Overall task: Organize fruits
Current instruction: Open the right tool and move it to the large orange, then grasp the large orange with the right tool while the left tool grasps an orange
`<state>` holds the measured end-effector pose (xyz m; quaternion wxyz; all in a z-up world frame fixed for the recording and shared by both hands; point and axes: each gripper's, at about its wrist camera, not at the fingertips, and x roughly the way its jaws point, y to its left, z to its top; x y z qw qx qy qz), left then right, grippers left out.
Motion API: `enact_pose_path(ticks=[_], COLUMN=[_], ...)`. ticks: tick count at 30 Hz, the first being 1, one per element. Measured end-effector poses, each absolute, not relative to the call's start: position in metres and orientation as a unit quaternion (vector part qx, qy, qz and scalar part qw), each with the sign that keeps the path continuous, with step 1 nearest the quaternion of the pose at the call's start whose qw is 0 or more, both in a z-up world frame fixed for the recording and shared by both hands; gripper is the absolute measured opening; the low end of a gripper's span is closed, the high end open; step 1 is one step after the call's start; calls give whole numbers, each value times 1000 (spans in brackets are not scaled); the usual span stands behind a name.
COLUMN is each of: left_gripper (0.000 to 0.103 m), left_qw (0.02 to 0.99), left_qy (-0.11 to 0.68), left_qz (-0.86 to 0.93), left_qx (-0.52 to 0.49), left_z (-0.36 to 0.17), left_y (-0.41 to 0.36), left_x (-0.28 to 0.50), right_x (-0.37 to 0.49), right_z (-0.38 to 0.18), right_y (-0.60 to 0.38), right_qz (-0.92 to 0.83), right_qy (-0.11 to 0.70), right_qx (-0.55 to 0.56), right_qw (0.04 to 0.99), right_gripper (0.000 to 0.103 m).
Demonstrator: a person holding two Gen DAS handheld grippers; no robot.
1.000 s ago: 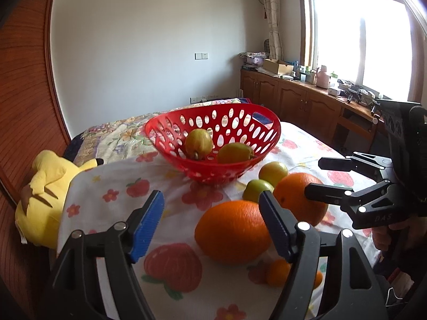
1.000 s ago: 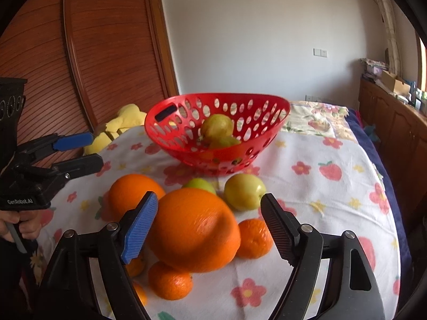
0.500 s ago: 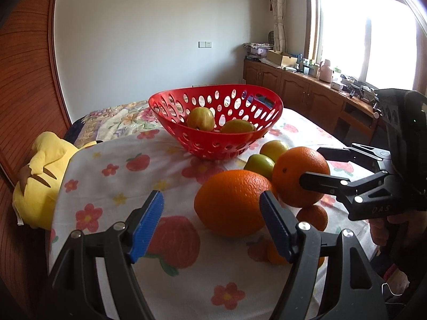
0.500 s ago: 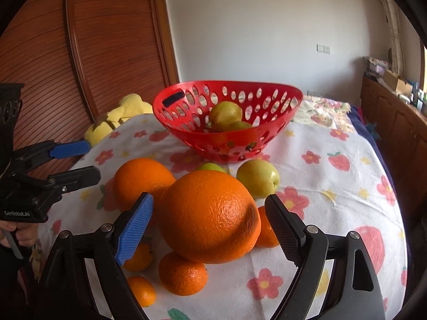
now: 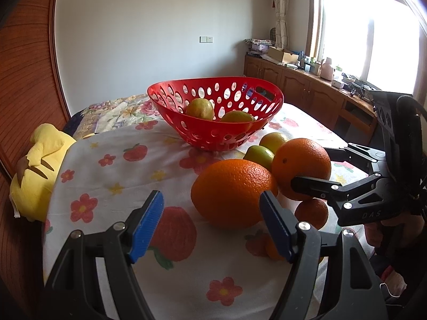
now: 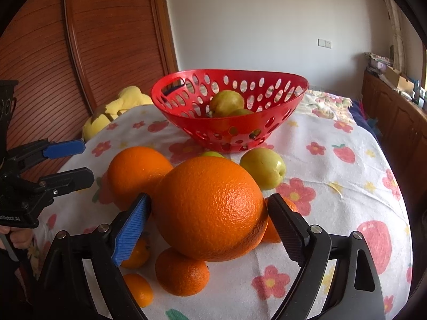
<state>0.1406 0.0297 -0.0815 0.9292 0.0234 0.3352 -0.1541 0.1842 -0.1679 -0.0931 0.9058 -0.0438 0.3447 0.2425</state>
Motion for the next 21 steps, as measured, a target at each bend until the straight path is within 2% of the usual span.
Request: enact_pose_path(ticks=[21], left_gripper=[75], left_qw=[924], left_qy=[342], left_qz=[-168], left_qx=[30], left_z=[-87], left_y=[7], left_x=[149], right_x=[191], right_z=[-101], right_y=[-171], right_qz=[258], right_qy=[340], right_qx=[-22], right_qw=[904], right_gripper=[91])
